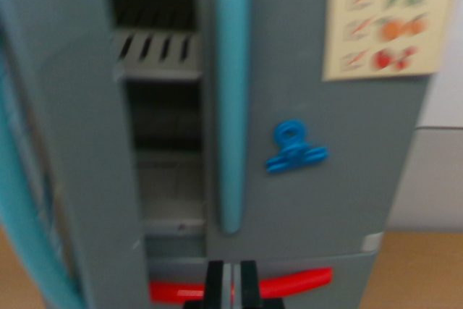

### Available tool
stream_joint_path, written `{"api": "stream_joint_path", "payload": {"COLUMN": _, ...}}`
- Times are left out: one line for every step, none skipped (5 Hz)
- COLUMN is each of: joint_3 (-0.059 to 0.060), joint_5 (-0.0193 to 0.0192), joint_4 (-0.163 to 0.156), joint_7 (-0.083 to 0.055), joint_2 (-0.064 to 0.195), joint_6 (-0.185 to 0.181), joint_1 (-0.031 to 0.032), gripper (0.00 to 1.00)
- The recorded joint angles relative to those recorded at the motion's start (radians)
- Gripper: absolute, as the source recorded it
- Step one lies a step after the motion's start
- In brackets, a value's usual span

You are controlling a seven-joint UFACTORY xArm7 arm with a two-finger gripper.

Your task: Close fridge door

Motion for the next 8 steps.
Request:
{"api": "stream_joint_path", "payload": {"joint_3": 0.051, "joint_5": 0.0000, "joint_4": 0.013, "joint_7": 0.000, "joint_2": 0.045, "joint_6": 0.000, "joint_1": 0.0000, "gripper": 1.00}}
{"api": "stream_joint_path", "payload": {"joint_3": 0.051, "joint_5": 0.0000, "joint_4": 0.013, "joint_7": 0.000, "joint_2": 0.045, "joint_6": 0.000, "joint_1": 0.0000, "gripper": 1.00}}
{"api": "stream_joint_path", "payload": {"joint_3": 0.098, "joint_5": 0.0000, "joint_4": 0.051, "joint_7": 0.000, "joint_2": 0.100, "joint_6": 0.000, "joint_1": 0.0000, "gripper": 1.00}}
{"api": "stream_joint_path", "payload": {"joint_3": 0.098, "joint_5": 0.0000, "joint_4": 0.051, "joint_7": 0.000, "joint_2": 0.100, "joint_6": 0.000, "joint_1": 0.0000, "gripper": 1.00}}
{"api": "stream_joint_path", "payload": {"joint_3": 0.143, "joint_5": 0.0000, "joint_4": 0.102, "joint_7": 0.000, "joint_2": 0.169, "joint_6": 0.000, "joint_1": 0.0000, "gripper": 1.00}}
{"api": "stream_joint_path", "payload": {"joint_3": 0.143, "joint_5": 0.0000, "joint_4": 0.102, "joint_7": 0.000, "joint_2": 0.169, "joint_6": 0.000, "joint_1": 0.0000, "gripper": 1.00}}
{"api": "stream_joint_path", "payload": {"joint_3": 0.182, "joint_5": 0.0000, "joint_4": 0.156, "joint_7": 0.000, "joint_2": 0.242, "joint_6": 0.000, "joint_1": 0.0000, "gripper": 1.00}}
{"api": "stream_joint_path", "payload": {"joint_3": 0.182, "joint_5": 0.0000, "joint_4": 0.156, "joint_7": 0.000, "joint_2": 0.242, "joint_6": 0.000, "joint_1": 0.0000, "gripper": 1.00}}
